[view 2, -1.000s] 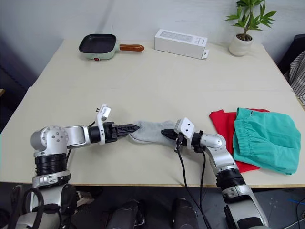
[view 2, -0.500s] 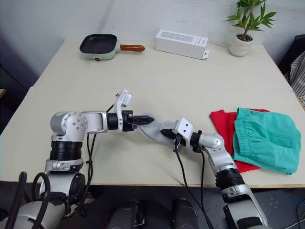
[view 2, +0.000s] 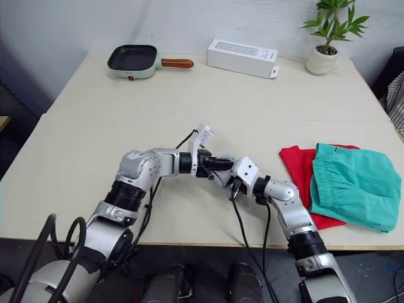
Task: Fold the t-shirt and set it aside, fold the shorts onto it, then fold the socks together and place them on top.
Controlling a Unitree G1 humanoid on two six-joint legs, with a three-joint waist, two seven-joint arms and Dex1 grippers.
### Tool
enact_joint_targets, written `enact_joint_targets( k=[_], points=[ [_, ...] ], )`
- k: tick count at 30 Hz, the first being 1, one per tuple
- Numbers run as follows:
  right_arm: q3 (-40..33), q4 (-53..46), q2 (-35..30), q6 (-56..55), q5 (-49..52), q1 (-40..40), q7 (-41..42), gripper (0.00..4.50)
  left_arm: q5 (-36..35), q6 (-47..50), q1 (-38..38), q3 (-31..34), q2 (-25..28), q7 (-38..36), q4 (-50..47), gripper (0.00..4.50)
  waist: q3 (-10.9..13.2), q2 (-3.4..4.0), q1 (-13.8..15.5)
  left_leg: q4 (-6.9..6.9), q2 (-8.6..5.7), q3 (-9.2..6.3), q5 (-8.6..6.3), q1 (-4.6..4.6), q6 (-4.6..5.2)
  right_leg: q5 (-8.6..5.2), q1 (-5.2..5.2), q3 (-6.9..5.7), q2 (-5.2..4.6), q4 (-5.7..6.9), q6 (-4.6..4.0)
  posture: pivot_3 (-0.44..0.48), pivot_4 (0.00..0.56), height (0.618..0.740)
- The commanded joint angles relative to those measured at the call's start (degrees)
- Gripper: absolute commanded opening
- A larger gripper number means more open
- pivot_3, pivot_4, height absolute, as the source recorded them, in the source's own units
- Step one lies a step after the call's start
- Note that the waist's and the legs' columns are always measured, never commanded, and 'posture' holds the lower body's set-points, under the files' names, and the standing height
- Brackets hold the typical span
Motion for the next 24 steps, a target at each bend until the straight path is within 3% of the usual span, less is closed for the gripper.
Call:
enact_joint_targets(
  k=[1, 12, 20, 24],
  points=[
    [-1.63, -6.14, -2.15, 5.55, 0.47, 3.53, -1.55, 0.00, 3.21, -6.74, 2.79, -3.60, 1.63, -6.04, -1.53, 1.16, 0.00, 0.00, 0.13, -0.01, 0.00, 0.00, 0.00, -0.02, 0.00, 0.00, -0.01, -0.01, 0.00, -0.02, 0.00, 0.000, 0.150, 0.740],
    [-8.38, -19.52, -5.50, 15.02, 6.94, 13.04, -3.91, 0.00, 4.17, -30.10, 8.30, -0.01, -1.07, -13.98, -2.17, 4.47, 0.00, 0.00, 1.46, 0.05, -0.01, 0.00, -0.27, -0.13, 0.13, 0.02, 0.00, -0.07, -0.10, -0.24, 0.01, 0.000, 0.150, 0.740],
    [-12.51, -21.16, -6.63, 17.14, 9.21, 15.08, -5.94, 0.00, 4.66, -33.74, 7.46, 0.88, -3.65, -16.44, 0.64, 4.47, 0.00, 0.00, 1.50, 0.06, -0.01, 0.00, -0.20, -0.15, 0.36, 0.02, 0.01, -0.18, -0.10, -0.23, 0.02, 0.000, 0.150, 0.740],
    [-16.84, -22.46, -6.89, 19.22, 12.52, 15.96, -6.76, 0.00, 3.37, -35.57, 7.38, 2.41, -5.72, -17.08, 1.77, 3.64, 0.00, 0.00, 1.81, 0.06, -0.01, 0.00, -0.21, -0.16, 0.39, 0.02, 0.01, -0.22, -0.10, -0.24, 0.02, 0.000, 0.150, 0.740]
  ],
)
